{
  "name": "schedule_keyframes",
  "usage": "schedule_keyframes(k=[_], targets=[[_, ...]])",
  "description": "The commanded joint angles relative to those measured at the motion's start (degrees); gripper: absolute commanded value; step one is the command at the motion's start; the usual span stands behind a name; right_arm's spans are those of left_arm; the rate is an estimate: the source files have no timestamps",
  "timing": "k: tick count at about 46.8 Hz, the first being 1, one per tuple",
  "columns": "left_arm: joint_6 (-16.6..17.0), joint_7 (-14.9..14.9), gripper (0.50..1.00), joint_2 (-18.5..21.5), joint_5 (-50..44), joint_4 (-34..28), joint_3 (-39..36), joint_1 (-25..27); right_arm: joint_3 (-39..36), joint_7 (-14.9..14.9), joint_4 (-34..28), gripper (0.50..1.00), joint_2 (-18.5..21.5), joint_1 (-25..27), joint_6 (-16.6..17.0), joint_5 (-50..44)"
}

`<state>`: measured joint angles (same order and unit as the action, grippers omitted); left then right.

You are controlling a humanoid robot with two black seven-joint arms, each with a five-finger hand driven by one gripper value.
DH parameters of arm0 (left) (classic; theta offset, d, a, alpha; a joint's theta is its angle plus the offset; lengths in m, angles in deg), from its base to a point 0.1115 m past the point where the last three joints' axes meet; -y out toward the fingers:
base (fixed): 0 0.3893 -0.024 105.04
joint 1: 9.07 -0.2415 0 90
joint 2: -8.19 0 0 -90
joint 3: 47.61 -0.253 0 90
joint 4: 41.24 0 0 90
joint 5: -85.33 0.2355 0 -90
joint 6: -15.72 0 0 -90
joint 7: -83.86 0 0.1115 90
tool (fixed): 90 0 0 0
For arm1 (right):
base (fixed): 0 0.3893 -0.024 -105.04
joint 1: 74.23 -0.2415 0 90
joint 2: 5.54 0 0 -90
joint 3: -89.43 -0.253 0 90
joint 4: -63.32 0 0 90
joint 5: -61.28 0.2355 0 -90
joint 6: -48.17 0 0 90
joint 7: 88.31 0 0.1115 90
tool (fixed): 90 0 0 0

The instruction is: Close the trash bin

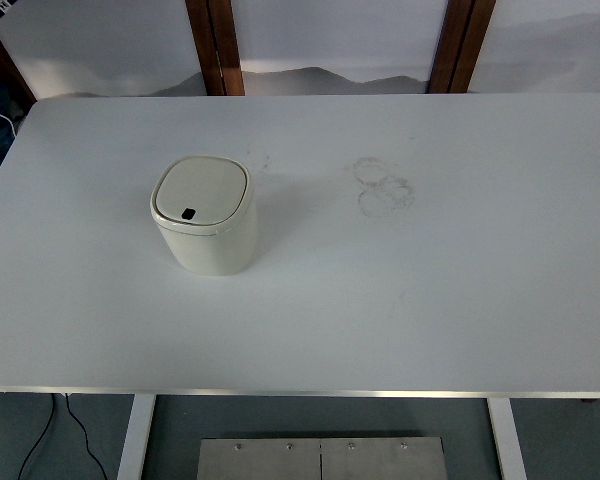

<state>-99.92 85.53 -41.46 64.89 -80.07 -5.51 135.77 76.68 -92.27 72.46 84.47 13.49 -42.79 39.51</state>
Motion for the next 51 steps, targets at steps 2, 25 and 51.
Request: schedule_keyframes(k=[2, 25, 51], targets=[[-0.11, 0.0, 1.0, -0.1, -0.04, -0.02, 1.05, -2.89, 0.0, 0.0, 0.0, 0.995, 0.0, -0.01, 0.0, -0.03], [-0.02, -6.59, 1.0, -1.42, 0.14, 0.06, 2.73, -9.92, -0.09, 0.09, 0.0, 0.995, 0.0, -0.01, 0.0, -0.03], [0.33, -6.59, 1.0, -2.21, 0.67, 0.06, 2.46, -11.95, -0.09, 0.09, 0.0, 0.995, 0.0, 0.08, 0.0, 0.06]])
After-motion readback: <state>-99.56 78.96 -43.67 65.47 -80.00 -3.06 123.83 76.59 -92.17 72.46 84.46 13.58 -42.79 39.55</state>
